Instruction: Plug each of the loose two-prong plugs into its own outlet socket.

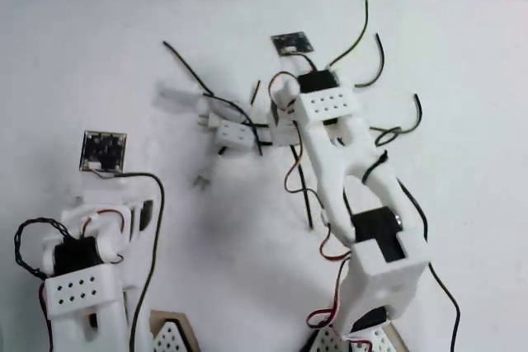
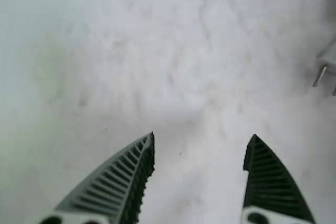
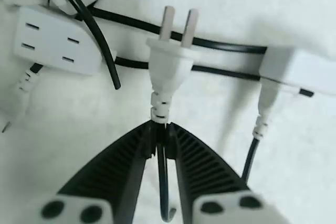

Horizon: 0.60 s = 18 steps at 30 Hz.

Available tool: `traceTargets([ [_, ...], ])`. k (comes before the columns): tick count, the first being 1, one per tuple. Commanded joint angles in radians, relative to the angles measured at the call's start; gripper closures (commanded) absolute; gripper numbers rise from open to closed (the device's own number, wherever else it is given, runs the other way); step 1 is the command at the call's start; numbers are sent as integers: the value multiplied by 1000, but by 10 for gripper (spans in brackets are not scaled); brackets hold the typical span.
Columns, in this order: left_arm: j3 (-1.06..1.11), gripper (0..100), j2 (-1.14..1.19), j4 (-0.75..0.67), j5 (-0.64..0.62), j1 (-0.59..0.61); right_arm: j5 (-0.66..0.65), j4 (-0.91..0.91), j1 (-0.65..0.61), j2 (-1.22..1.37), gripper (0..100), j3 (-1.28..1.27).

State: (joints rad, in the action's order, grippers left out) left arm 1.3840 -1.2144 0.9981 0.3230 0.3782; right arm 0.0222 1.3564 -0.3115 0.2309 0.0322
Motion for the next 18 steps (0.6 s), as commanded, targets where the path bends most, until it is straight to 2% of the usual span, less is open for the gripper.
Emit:
traceTargets([
  [1, -5, 725, -16, -23, -3, 5, 77, 101, 38, -85, 980, 37],
  [9, -5, 725, -16, -23, -3, 5, 370, 246, 47, -91, 979, 37],
  [18, -3, 725, -16, -35, -6, 5, 578, 262, 39, -99, 974, 51],
])
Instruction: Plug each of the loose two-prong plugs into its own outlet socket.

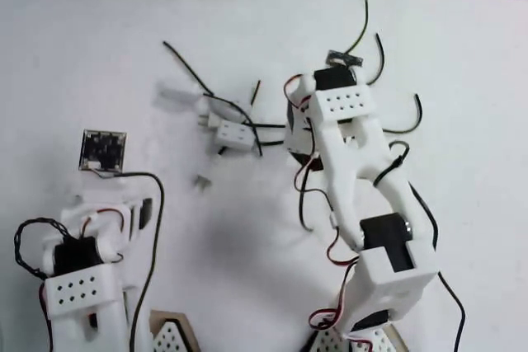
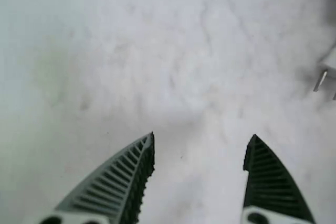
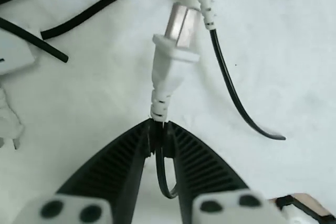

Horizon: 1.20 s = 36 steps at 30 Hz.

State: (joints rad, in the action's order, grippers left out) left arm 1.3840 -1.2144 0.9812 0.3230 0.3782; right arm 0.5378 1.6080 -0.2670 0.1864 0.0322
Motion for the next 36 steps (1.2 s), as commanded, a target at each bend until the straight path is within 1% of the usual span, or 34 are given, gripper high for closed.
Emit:
traceTargets([
  [1, -3, 725, -16, -18, -6, 5, 75, 12, -5, -51, 974, 66],
  [5, -3, 725, -16, -18, -6, 5, 89, 19, 15, -53, 963, 121],
  [7, -3, 725, -16, -18, -6, 4, 100, 21, 25, -56, 923, 147],
  [10, -3, 725, -16, -18, -6, 4, 158, 53, 30, -50, 858, 193],
  [11, -3, 725, -16, -18, -6, 4, 160, 61, 30, -48, 854, 207],
  [13, -3, 725, -16, -18, -6, 4, 164, 64, 30, -54, 885, 227],
  [16, -3, 725, -16, -18, -6, 4, 157, 61, 30, -56, 961, 261],
  [18, -3, 725, -16, -18, -5, 4, 130, 61, 30, -50, 974, 270],
  [20, -3, 725, -16, -18, -5, 4, 28, 53, 30, -45, 955, 267],
  [22, -3, 725, -16, -18, -5, 4, -158, 35, 30, -45, 930, 267],
  [24, -2, 725, -16, -18, -5, 4, -408, 33, 31, -45, 917, 265],
  [28, -2, 725, -16, -18, -5, 4, -990, 16, 39, -45, 918, 213],
  [29, -2, 725, -16, -18, -5, 4, -1109, -4, 39, -45, 918, 189],
  [30, -2, 725, -16, -18, -5, 4, -1198, -27, 38, -45, 918, 158],
  [32, -2, 725, -16, -18, -5, 4, -1306, -85, 33, -45, 915, 104],
  [34, -2, 725, -16, -18, -5, 4, -1339, -156, 31, -45, 914, 69],
  [36, -2, 725, -16, -18, -5, 4, -1341, -249, 24, -45, 914, 46],
])
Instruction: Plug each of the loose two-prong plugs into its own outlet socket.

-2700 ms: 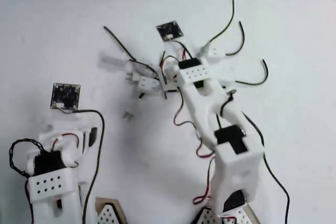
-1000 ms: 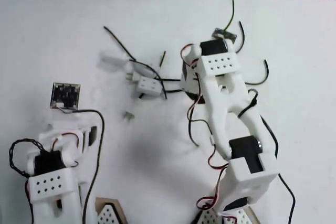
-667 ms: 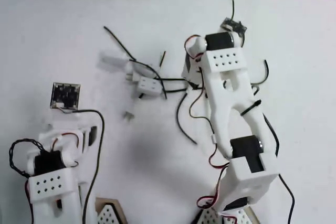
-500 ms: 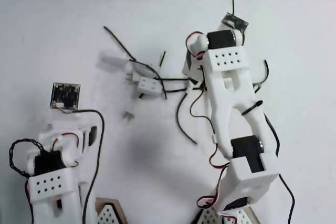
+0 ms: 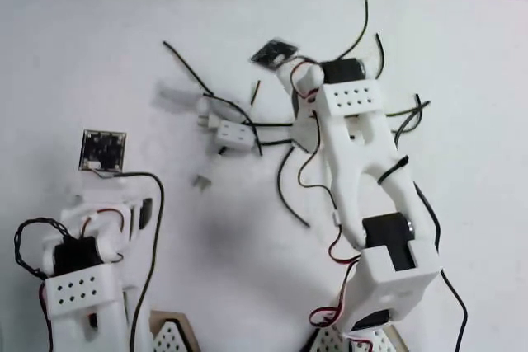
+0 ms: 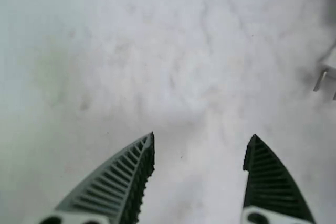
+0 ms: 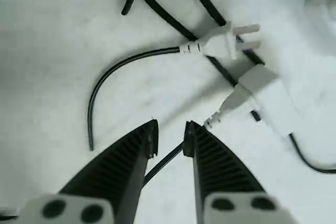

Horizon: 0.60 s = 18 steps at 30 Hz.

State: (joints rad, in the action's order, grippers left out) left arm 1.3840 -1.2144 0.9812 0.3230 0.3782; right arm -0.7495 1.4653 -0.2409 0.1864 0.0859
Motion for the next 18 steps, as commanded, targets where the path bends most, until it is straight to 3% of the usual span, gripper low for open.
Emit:
traceTargets([
  [1, -2, 725, -16, -18, -5, 4, -40, -145, -7, -44, 914, -17],
  [8, -2, 725, -16, -18, -5, 4, 91, -329, -81, 128, 870, 26],
  [12, -2, 725, -16, -18, -5, 4, 117, -398, -91, 285, 901, 150],
  [18, -2, 725, -16, -18, -5, 5, 117, -372, -1, 476, 941, 339],
])
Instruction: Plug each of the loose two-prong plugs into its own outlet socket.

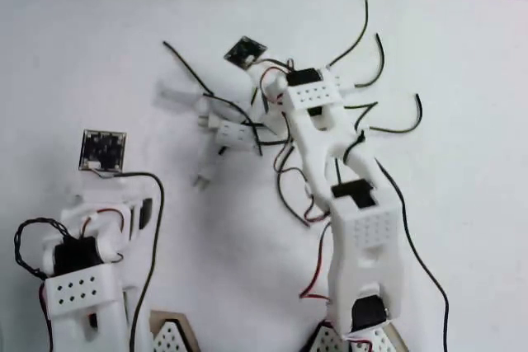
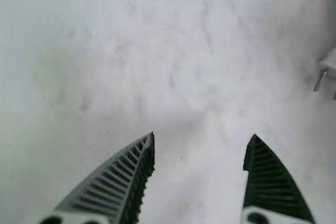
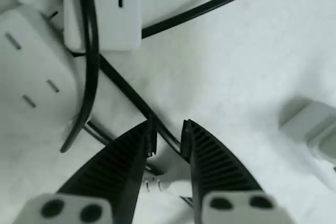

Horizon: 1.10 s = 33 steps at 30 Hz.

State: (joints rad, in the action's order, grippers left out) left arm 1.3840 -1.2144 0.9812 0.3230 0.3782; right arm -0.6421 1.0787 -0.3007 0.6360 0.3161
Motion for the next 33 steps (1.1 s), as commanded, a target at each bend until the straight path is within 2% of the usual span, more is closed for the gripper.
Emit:
traceTargets([
  [1, -2, 725, -16, -18, -5, 5, 9, 44, 82, 45, 948, 137],
  [7, -2, 725, -16, -18, -5, 4, 3, 363, 180, 64, 961, 253],
  [13, -2, 725, -16, -18, -5, 4, 2, 647, 214, 65, 961, 322],
  [21, -2, 725, -16, -18, -5, 4, 3, 644, 234, -8, 981, 115],
  [27, -2, 725, -16, -18, -5, 4, 0, 641, 237, -229, 978, -117],
  [33, -2, 725, -16, -18, -5, 4, -2, 641, 259, -463, 975, -204],
])
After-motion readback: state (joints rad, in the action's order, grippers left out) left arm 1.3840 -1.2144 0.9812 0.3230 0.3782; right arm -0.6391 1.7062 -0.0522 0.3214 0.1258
